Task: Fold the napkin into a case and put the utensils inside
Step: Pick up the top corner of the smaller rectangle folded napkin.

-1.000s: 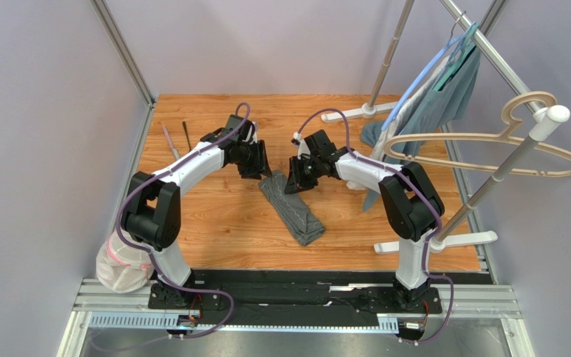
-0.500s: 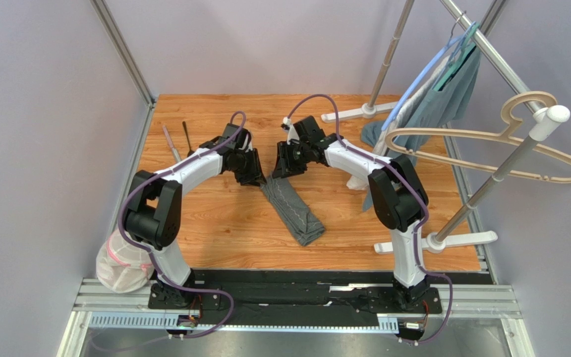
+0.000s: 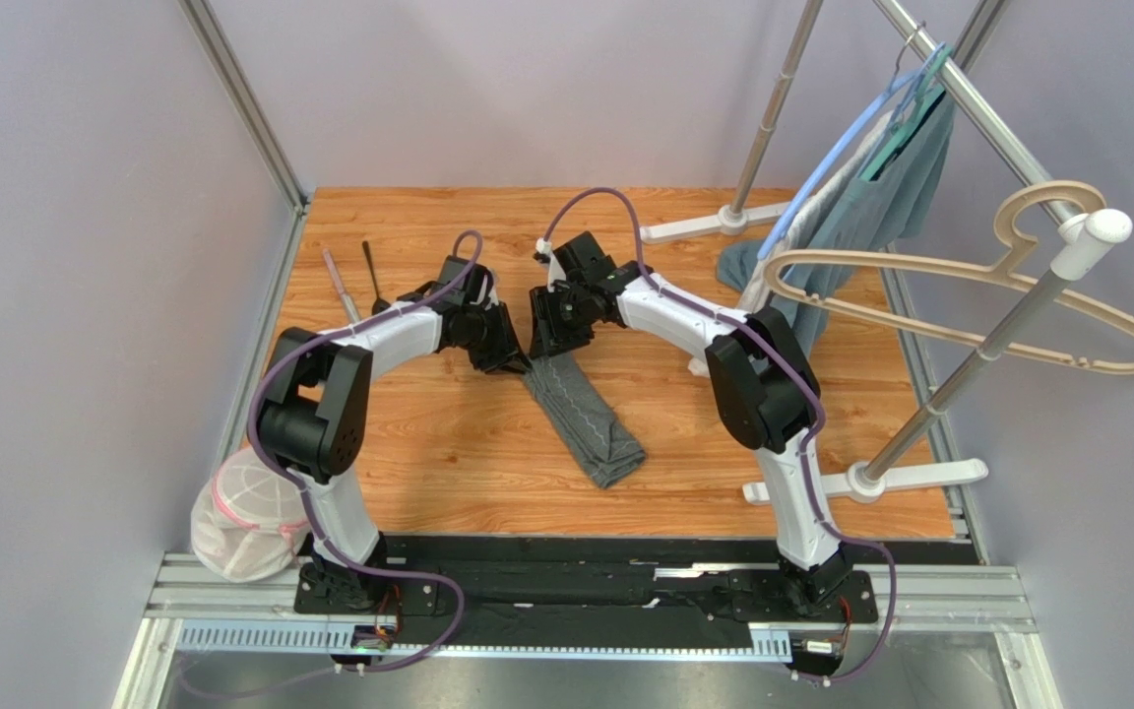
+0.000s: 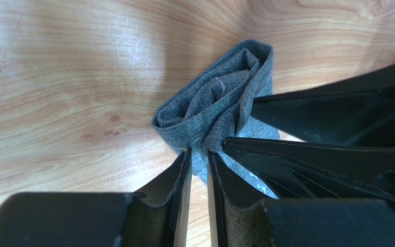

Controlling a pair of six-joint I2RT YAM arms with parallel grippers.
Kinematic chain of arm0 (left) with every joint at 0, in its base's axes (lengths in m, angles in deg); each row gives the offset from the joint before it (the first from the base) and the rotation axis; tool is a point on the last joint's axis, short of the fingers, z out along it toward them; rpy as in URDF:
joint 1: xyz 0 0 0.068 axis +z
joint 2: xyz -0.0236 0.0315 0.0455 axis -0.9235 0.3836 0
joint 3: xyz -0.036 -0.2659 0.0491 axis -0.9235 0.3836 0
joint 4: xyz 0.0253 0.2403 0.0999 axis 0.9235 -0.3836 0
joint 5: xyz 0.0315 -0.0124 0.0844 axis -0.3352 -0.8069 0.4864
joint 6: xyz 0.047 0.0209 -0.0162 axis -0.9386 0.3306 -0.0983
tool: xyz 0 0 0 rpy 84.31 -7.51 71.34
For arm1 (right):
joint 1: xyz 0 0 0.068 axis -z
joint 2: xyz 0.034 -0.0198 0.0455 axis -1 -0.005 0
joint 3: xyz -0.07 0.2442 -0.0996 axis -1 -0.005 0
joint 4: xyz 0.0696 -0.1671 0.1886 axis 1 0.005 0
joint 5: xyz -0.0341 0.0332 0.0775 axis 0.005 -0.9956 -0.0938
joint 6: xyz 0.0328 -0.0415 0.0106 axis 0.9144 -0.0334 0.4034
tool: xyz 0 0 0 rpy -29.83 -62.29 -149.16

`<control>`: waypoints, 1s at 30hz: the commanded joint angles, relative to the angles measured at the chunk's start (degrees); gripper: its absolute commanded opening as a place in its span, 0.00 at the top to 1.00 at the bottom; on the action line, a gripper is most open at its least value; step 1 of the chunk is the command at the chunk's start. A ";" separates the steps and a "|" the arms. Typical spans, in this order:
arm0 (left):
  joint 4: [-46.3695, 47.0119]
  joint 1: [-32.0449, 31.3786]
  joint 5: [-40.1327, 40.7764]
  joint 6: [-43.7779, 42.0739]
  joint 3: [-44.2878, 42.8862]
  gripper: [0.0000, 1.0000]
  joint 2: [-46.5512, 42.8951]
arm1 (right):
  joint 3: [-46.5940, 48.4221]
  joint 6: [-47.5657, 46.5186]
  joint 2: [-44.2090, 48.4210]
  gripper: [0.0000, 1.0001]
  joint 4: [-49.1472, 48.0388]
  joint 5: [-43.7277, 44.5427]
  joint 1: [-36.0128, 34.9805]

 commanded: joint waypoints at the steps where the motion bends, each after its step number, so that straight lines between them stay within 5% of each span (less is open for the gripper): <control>1: 3.35 0.79 -1.61 0.92 -0.13 0.76 1.02 | 2.60 -1.86 -0.08 0.65 1.69 3.57 -0.29; 11: 4.94 0.96 -2.49 1.80 0.40 0.76 2.16 | 4.62 -3.00 -1.31 0.82 2.92 5.24 -0.38; 15: 5.47 1.05 -3.19 2.15 0.57 0.74 2.43 | 5.68 -2.92 -1.75 0.99 3.36 4.98 -0.38; 30: 7.40 1.75 -3.46 3.47 1.27 0.81 3.57 | -3.28 0.42 5.10 1.00 -0.50 -4.42 -0.65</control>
